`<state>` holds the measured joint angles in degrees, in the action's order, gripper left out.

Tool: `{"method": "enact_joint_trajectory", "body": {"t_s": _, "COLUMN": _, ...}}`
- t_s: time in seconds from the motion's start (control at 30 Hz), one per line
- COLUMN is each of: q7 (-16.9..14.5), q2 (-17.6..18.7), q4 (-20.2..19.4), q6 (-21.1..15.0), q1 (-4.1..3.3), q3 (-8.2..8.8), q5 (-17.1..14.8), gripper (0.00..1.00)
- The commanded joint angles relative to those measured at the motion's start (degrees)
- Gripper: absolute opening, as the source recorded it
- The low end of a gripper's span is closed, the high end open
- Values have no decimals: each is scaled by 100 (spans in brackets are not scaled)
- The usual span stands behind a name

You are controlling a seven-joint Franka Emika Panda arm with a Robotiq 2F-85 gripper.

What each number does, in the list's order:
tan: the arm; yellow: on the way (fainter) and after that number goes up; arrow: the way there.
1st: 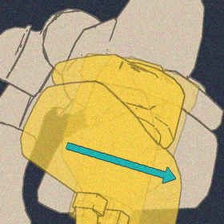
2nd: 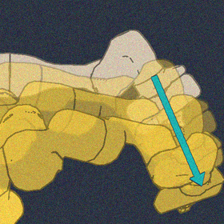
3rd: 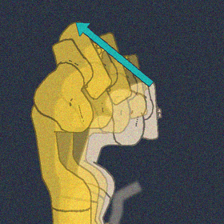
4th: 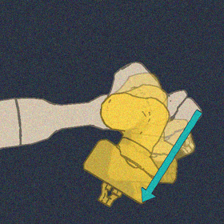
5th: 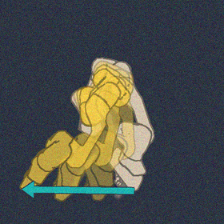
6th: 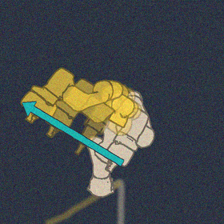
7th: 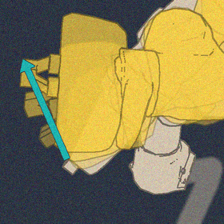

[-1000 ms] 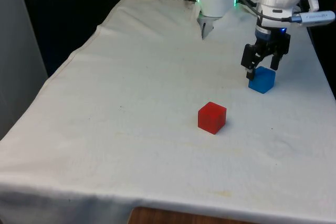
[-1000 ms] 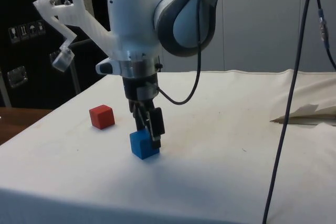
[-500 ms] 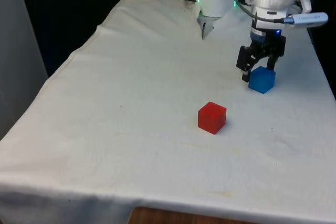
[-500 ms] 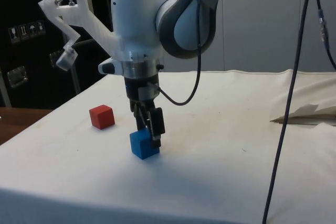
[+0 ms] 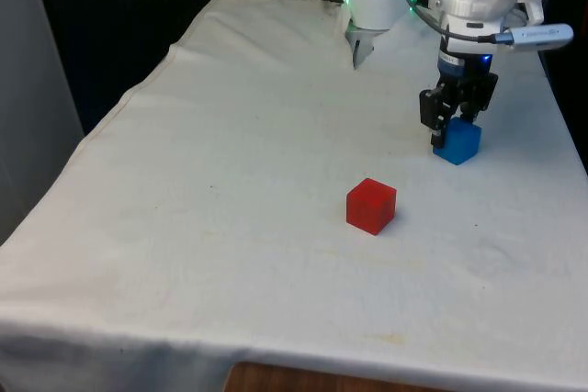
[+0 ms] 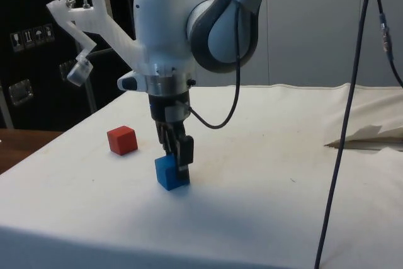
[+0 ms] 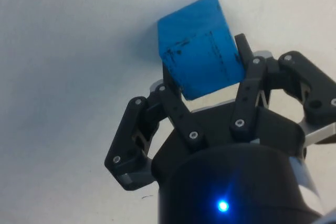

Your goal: Stack the two cubes.

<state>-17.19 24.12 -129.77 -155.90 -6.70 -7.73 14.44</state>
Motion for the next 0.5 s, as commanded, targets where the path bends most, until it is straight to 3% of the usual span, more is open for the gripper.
{"method": "enact_joint_trajectory", "body": {"t_s": 0.0, "q7": 69, "q2": 23, "q4": 17, "q6": -63, "q1": -46, "q3": 69, "q5": 86, "gripper": 4}}
{"method": "enact_joint_trajectory", "body": {"t_s": 0.1, "q7": 69, "q2": 29, "q4": 17, "q6": -63, "q1": -46, "q3": 69, "q5": 86, "gripper": 4}}
{"method": "enact_joint_trajectory", "body": {"t_s": 0.13, "q7": 0, "q2": 0, "q4": 0, "q6": 0, "q1": 0, "q3": 0, "q5": 0, "gripper": 4}}
{"method": "enact_joint_trajectory", "body": {"t_s": 0.17, "q7": 69, "q2": 29, "q4": 17, "q6": -69, "q1": -46, "q3": 69, "q5": 86, "gripper": 4}}
{"method": "enact_joint_trajectory", "body": {"t_s": 0.23, "q7": 69, "q2": 29, "q4": 17, "q6": -69, "q1": -46, "q3": 69, "q5": 86, "gripper": 4}}
{"method": "enact_joint_trajectory", "body": {"t_s": 0.47, "q7": 11, "q2": -115, "q4": 40, "q6": 86, "q1": 11, "q3": 0, "q5": -6, "gripper": 4}}
